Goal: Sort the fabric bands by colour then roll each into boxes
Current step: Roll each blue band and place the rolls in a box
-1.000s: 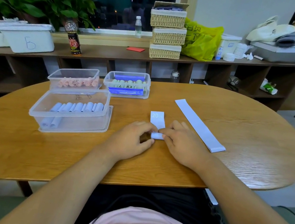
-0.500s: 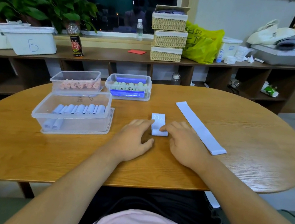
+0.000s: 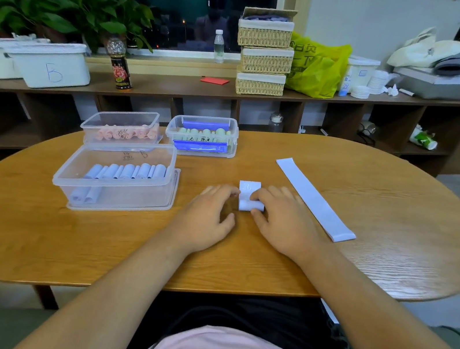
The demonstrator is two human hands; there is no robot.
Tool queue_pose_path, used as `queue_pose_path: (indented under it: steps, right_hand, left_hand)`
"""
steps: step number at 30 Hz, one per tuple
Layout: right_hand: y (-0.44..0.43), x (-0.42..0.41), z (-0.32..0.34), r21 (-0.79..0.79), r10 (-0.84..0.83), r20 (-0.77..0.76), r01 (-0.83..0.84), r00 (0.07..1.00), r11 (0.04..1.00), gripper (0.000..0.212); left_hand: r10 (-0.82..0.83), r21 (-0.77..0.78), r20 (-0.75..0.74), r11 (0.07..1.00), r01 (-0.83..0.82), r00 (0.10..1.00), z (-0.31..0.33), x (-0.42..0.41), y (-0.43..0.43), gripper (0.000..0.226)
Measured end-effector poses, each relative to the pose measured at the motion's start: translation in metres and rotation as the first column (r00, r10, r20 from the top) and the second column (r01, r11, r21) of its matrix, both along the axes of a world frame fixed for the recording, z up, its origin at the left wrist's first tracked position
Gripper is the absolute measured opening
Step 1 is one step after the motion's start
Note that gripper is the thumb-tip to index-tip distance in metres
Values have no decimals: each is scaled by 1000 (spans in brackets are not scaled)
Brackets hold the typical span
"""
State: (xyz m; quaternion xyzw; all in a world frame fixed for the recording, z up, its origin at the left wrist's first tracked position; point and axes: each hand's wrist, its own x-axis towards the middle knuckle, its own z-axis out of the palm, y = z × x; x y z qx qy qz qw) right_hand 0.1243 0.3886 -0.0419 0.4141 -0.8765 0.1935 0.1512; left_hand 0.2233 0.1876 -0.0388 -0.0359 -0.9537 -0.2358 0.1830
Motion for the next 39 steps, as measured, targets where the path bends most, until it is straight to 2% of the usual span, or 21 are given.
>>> queue_pose_path:
  steps: [9, 12, 16, 20, 23, 27, 32, 39]
  right_hand:
    - [22, 27, -8, -71, 45, 6, -44, 999, 996, 15]
    - [22, 27, -7, -75, 38, 25, -36, 999, 997, 14]
    - [22, 28, -6, -51, 25, 13, -24, 1000, 998, 23]
    - [22, 29, -3, -97, -8, 19, 10, 1000, 995, 31]
    - [23, 29, -2, -196, 41, 5, -39, 999, 980, 20]
    - [23, 27, -3, -95, 49, 28, -47, 998, 994, 26]
    - [15, 14, -7, -46, 3, 43, -1, 999, 999, 40]
    - [-3, -1, 4, 75, -46, -132, 56, 990, 996, 34]
  left_hand:
    - [-183, -43, -170, 983, 178, 968, 8, 14, 7, 35]
    - [-243, -59, -165, 970, 236, 956, 9, 15, 10, 37]
    - [-274, -85, -117, 961, 265, 955, 7, 13, 9, 38]
    - [-234, -100, -91, 969, 225, 968, 6, 12, 11, 37]
    - [-181, -131, -79, 977, 169, 980, 5, 9, 10, 41]
    - [-104, -147, -28, 984, 99, 994, 3, 6, 8, 51]
    - [-31, -105, -69, 994, 23, 997, 4, 7, 9, 57]
    - [3, -78, -50, 997, -7, 999, 6, 6, 7, 50]
